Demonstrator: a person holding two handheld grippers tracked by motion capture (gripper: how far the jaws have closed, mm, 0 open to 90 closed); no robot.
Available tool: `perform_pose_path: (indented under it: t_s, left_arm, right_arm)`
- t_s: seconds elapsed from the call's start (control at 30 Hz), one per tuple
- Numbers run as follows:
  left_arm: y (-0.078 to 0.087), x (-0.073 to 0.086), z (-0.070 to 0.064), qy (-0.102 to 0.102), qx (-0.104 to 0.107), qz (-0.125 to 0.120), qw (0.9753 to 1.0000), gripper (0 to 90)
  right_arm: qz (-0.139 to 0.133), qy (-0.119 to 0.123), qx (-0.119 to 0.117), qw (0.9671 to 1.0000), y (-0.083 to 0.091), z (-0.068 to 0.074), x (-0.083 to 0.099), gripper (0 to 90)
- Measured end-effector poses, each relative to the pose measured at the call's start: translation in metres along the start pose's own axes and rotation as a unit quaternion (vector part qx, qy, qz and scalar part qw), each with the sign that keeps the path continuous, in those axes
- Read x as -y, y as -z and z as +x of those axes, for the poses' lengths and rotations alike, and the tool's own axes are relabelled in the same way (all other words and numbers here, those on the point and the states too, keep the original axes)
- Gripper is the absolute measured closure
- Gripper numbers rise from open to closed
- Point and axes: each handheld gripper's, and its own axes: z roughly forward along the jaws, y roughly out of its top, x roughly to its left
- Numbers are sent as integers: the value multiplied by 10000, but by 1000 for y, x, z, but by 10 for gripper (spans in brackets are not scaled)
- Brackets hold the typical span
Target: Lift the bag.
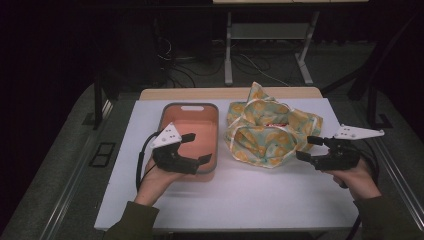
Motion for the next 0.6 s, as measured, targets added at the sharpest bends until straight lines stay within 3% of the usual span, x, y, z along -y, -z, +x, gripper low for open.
perform_pose_path:
  t_s: [0.17,0.3,0.4,0.47,0.6]
  left_arm:
    - [27,14,4,20,-141,-83,9999,17]
    - [41,30,10,92,-208,44,9997,0]
    - [44,39,12,101,-149,100,9998,0]
    - [45,42,13,89,-216,169,9996,0]
    - [47,47,13,75,-191,195,9996,0]
  right_arm:
    - [-35,29,21,10000,0,8,13,187]
    - [34,155,39,9999,-4,13,22,173]
    - [131,248,92,9996,-9,16,30,155]
    - [185,271,157,9993,-12,17,35,135]
    - [299,217,243,9990,-15,15,45,120]
